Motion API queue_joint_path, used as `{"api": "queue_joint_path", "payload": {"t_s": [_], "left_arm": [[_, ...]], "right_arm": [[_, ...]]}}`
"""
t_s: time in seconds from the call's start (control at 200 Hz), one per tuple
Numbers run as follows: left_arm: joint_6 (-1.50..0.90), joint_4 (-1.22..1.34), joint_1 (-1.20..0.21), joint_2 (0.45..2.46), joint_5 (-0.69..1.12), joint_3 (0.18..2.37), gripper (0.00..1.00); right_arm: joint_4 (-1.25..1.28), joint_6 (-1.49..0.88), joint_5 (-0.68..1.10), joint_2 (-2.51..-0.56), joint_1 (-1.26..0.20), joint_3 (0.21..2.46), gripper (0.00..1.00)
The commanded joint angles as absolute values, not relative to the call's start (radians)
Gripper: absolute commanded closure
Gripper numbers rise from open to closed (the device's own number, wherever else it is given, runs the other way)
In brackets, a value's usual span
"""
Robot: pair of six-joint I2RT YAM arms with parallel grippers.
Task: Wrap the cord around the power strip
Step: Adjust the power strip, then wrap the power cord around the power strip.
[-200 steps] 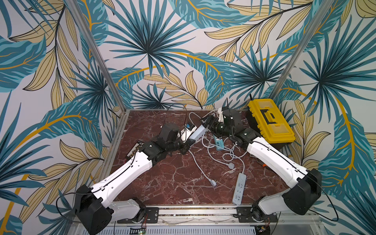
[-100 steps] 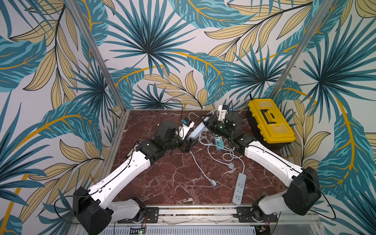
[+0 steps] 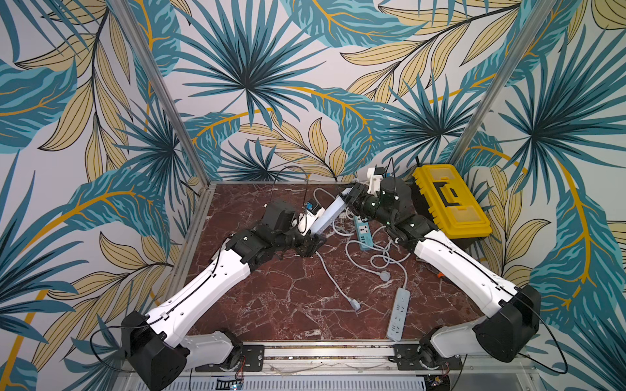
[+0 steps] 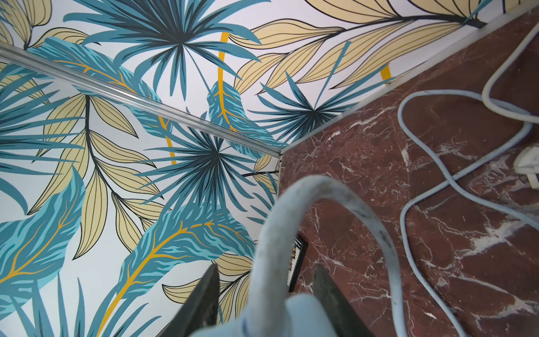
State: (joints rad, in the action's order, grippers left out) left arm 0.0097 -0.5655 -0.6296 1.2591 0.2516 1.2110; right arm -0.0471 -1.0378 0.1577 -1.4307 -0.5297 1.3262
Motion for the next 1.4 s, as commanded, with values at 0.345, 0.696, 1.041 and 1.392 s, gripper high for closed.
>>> {"api": "queue_joint_path", "payload": {"t_s": [0.345,0.696,1.041,1.392], "left_arm": [[0.014,-0.581,-0.638,1.271,0.121,1.282,1.00],[-0.128,-0.677,-0.546,1.283,0.314,1.458,1.00],[-0.167,-0.738,-0.548,1.292,0.437,1.573,1.00],[-0.207,-0.751,-0.527,1.273,0.464,1.597,1.00]], "right_arm": [[-0.097,-1.020,0.197,-1.395,-0.526,1.414,0.36],[-0.147,-0.336,-0.012,-1.137,-0.497,1.040,0.06],[0.300,-0.009,0.017,-1.322,-0.539,0.890,0.08],[0.591,0.062,-0.092,-1.693,-0.545,1.039,0.61]]}}
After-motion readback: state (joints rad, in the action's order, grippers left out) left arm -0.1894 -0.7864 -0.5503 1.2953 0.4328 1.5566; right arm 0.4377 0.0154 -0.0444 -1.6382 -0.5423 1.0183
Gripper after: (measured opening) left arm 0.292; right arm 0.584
